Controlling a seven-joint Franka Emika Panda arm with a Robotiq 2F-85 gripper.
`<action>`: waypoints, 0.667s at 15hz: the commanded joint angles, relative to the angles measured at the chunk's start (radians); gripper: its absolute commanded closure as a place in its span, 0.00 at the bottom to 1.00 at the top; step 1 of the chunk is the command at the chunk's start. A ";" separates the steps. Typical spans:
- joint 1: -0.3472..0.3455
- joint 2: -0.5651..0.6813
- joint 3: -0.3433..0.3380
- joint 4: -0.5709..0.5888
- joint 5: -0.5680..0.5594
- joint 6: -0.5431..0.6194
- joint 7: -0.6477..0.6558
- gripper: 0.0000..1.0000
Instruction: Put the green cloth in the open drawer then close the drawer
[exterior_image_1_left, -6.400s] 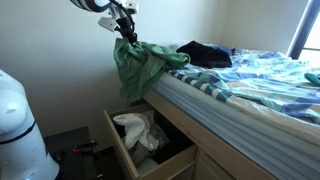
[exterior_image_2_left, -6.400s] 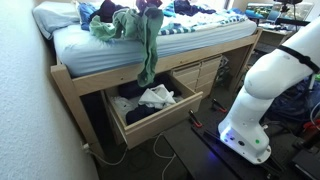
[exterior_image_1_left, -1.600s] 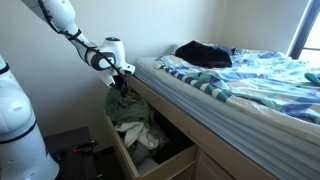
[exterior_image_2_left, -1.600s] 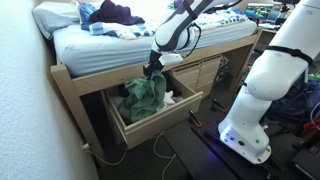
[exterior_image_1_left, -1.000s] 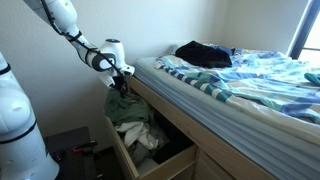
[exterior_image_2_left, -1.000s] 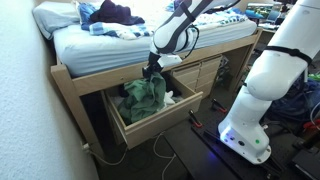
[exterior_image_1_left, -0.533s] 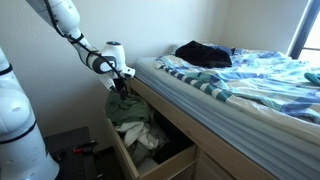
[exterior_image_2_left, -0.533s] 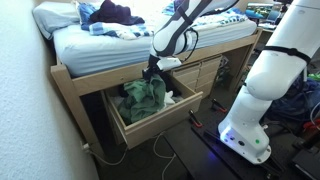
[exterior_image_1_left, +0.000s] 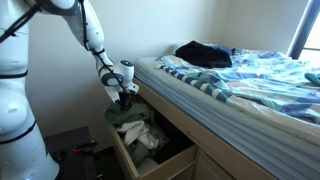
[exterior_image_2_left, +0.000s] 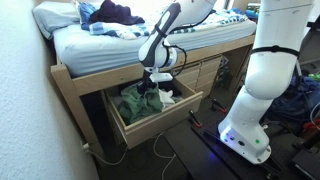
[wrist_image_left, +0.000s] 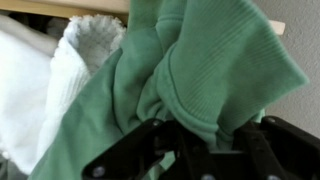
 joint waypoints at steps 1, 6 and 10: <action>-0.061 0.166 0.053 0.118 -0.029 -0.012 -0.005 0.94; -0.087 0.290 0.075 0.206 -0.118 -0.033 0.037 0.94; -0.084 0.332 0.066 0.247 -0.173 -0.053 0.078 0.94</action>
